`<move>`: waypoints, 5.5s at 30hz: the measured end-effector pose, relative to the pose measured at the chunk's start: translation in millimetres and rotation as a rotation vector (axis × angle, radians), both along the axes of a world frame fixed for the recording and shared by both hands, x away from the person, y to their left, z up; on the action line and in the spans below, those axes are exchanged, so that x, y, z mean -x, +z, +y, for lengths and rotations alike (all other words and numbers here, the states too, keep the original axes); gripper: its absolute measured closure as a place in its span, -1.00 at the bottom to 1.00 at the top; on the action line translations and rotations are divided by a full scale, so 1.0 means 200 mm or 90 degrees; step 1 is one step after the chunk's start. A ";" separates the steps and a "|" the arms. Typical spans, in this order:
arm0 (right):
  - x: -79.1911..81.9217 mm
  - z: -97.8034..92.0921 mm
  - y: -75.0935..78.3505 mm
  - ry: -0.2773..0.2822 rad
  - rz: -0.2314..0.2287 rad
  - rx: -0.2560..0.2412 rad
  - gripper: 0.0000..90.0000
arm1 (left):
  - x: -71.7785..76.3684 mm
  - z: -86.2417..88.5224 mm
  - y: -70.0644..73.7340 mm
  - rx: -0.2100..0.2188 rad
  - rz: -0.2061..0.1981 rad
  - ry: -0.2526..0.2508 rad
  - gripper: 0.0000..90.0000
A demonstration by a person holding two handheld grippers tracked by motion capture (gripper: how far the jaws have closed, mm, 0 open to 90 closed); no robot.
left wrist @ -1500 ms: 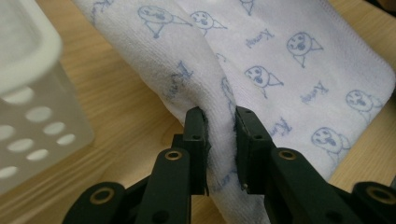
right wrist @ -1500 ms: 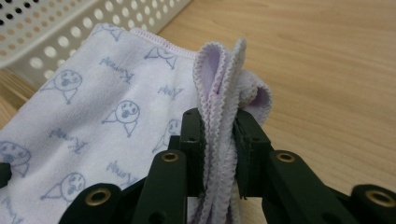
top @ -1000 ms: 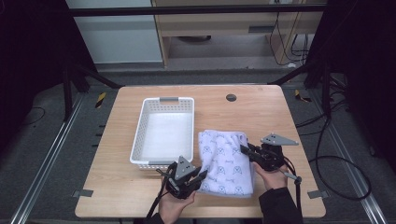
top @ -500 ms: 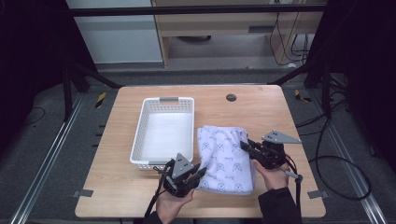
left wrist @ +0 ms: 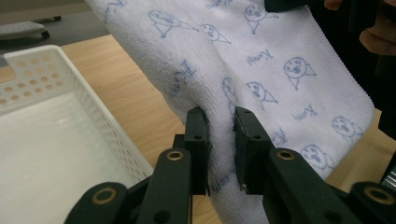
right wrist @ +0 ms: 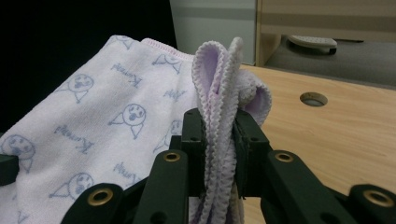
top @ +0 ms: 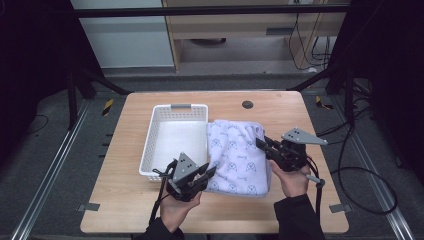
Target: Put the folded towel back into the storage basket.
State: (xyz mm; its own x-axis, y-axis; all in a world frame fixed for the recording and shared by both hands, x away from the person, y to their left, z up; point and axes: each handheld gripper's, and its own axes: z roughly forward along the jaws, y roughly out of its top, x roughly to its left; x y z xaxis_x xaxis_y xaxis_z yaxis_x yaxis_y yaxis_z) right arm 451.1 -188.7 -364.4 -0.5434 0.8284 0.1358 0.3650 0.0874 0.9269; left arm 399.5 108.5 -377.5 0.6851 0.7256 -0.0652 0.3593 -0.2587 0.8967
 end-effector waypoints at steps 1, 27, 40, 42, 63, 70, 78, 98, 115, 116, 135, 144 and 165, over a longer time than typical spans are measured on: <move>0.00 0.01 0.01 0.000 -0.003 -0.003 0.70 | 0.00 0.01 0.01 0.003 -0.001 0.002 0.69; -0.12 0.33 0.14 0.007 -0.034 0.025 0.71 | -0.07 0.29 0.09 0.035 -0.019 0.060 0.70; -0.19 0.52 0.16 0.011 -0.045 0.032 0.71 | -0.11 0.45 0.10 0.056 -0.015 0.103 0.70; -0.20 0.55 0.16 0.011 -0.044 0.035 0.71 | -0.12 0.47 0.10 0.058 -0.013 0.111 0.70; -0.35 0.85 0.19 0.038 -0.046 0.035 0.70 | -0.19 0.72 0.10 0.077 -0.009 0.193 0.70; -0.40 0.90 0.17 0.038 -0.041 0.031 0.70 | -0.22 0.74 0.09 0.069 -0.009 0.212 0.70; -0.46 0.95 0.13 0.039 -0.029 0.038 0.70 | -0.25 0.76 0.06 0.054 -0.007 0.231 0.69; -0.56 1.02 -0.06 0.036 0.017 0.058 0.70 | -0.35 0.78 -0.08 0.010 0.036 0.243 0.69; -0.60 1.01 -0.20 0.026 0.046 0.064 0.69 | -0.41 0.74 -0.19 -0.030 0.067 0.241 0.69; -0.60 1.00 -0.21 0.027 0.048 0.064 0.69 | -0.42 0.75 -0.20 -0.030 0.070 0.240 0.69; -0.63 1.02 -0.32 0.017 0.067 0.085 0.68 | -0.46 0.72 -0.29 -0.065 0.090 0.247 0.68; -0.64 1.03 -0.37 0.009 0.075 0.099 0.66 | -0.48 0.72 -0.32 -0.076 0.111 0.252 0.65; -0.62 0.94 -0.31 -0.016 0.036 0.101 0.04 | -0.42 0.76 -0.24 -0.027 0.059 0.267 0.45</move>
